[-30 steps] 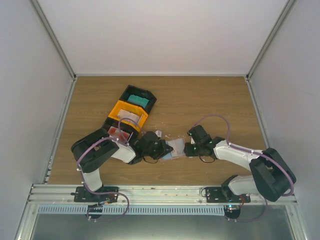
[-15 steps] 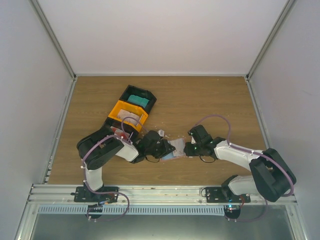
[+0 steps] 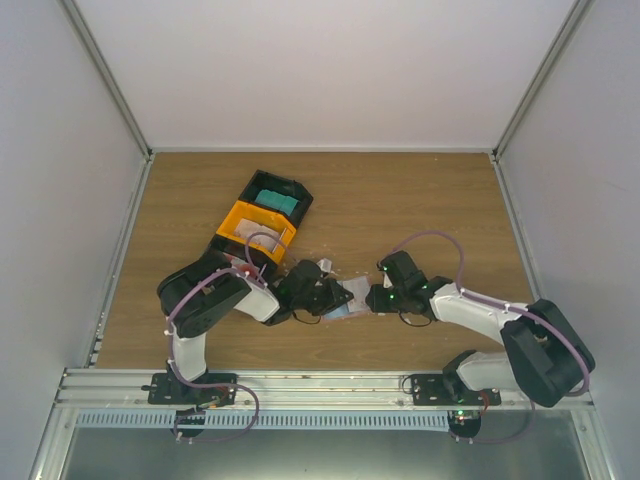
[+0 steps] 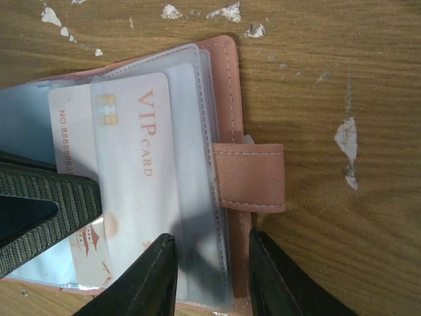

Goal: Put the credit cards into the card holder
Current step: Insert the credit card into the card holder.

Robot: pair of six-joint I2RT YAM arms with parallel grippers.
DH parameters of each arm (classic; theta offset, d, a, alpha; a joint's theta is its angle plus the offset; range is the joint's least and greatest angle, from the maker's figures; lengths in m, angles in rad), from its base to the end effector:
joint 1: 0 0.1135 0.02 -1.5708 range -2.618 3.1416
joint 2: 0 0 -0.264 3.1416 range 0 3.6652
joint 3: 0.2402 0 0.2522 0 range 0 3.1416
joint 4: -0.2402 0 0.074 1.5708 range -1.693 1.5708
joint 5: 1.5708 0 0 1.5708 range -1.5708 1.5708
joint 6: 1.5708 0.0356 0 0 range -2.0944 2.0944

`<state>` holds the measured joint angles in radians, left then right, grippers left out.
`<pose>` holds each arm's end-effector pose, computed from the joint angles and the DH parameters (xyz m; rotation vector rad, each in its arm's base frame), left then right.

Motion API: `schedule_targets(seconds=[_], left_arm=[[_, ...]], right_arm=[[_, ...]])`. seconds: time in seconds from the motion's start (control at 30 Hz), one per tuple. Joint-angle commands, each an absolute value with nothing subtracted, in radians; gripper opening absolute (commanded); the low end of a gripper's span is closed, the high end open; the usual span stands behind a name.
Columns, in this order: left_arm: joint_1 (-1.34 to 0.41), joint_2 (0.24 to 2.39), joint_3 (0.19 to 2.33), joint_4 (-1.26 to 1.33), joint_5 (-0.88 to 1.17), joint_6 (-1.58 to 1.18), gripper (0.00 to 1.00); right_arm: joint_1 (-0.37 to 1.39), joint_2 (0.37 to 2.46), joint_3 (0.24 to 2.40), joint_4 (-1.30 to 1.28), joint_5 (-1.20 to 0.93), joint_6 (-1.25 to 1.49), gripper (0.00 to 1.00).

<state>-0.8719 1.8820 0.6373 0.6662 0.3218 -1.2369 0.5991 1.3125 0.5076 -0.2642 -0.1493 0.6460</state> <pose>0.2014 -0.2571 0.0931 -0.2427 2.5503 -1.4058 0.1772 0.1274 0.1380 0.0119 2.7619 0.5804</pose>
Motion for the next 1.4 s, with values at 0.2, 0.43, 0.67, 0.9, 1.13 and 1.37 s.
schedule_targets(seconds=[0.2,0.43,0.67,0.9,1.13,1.37], left_arm=[[-0.918,1.987,0.718,0.555,0.392,-1.171,0.16],[-0.929,1.969,0.733,0.495,0.383,-1.133,0.23],[-0.934,1.876,0.750,0.340,0.329,-1.095,0.48],[-0.936,1.808,0.778,0.218,0.304,-1.088,0.65],[-0.936,1.765,0.792,0.146,0.279,-1.082,0.73],[-0.933,1.706,0.791,0.053,0.247,-1.087,0.77]], right_arm=[[0.606,1.327,0.458,-0.248,-0.284,0.683,0.37],[0.604,1.305,0.461,-0.271,-0.234,0.689,0.39],[0.603,1.300,0.464,-0.287,-0.209,0.683,0.39],[0.599,1.361,0.463,-0.285,-0.216,0.658,0.29],[0.598,1.379,0.461,-0.282,-0.208,0.641,0.25],[0.598,1.382,0.457,-0.273,-0.211,0.632,0.24]])
